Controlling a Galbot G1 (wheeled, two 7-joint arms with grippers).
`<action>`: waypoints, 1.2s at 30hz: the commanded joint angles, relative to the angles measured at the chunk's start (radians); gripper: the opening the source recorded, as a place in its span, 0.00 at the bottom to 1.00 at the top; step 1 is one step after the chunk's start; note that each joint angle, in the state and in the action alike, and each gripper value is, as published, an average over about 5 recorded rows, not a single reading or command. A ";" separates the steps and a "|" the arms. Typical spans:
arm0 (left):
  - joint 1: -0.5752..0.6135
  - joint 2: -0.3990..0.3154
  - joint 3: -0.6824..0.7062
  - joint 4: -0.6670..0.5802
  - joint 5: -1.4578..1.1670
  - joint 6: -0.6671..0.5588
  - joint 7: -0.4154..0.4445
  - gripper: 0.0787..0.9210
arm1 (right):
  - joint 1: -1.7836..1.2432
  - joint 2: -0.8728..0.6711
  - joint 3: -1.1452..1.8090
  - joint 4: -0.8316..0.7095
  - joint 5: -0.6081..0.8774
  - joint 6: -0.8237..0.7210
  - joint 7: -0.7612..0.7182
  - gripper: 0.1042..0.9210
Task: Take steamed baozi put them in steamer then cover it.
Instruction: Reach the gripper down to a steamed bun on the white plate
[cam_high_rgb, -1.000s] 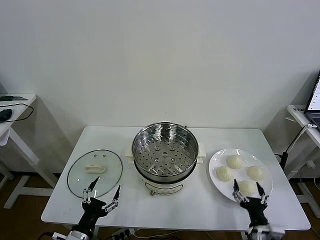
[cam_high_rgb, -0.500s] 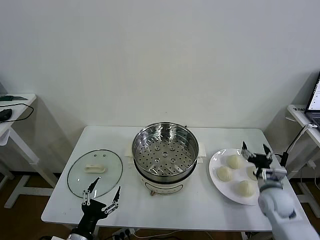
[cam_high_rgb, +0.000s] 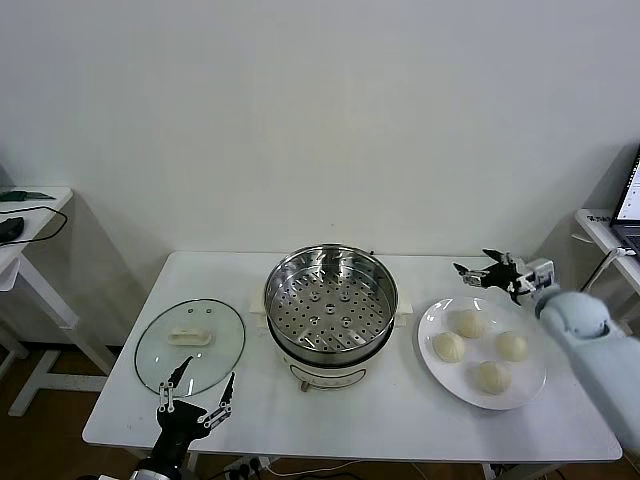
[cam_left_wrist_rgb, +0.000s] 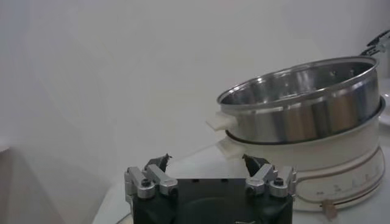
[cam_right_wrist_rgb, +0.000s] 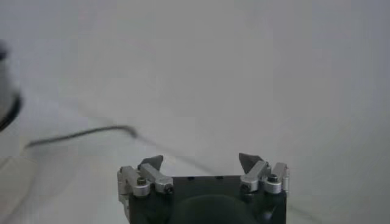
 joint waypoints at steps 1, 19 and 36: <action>0.002 -0.004 -0.003 0.001 -0.004 0.006 -0.001 0.88 | 0.367 -0.056 -0.373 -0.196 -0.303 0.130 -0.620 0.88; 0.013 -0.017 -0.010 0.005 -0.002 -0.001 -0.010 0.88 | 0.395 0.065 -0.480 -0.257 -0.692 0.266 -0.564 0.88; 0.016 -0.024 -0.015 0.015 -0.002 -0.006 -0.018 0.88 | 0.375 0.212 -0.458 -0.395 -0.752 0.297 -0.460 0.88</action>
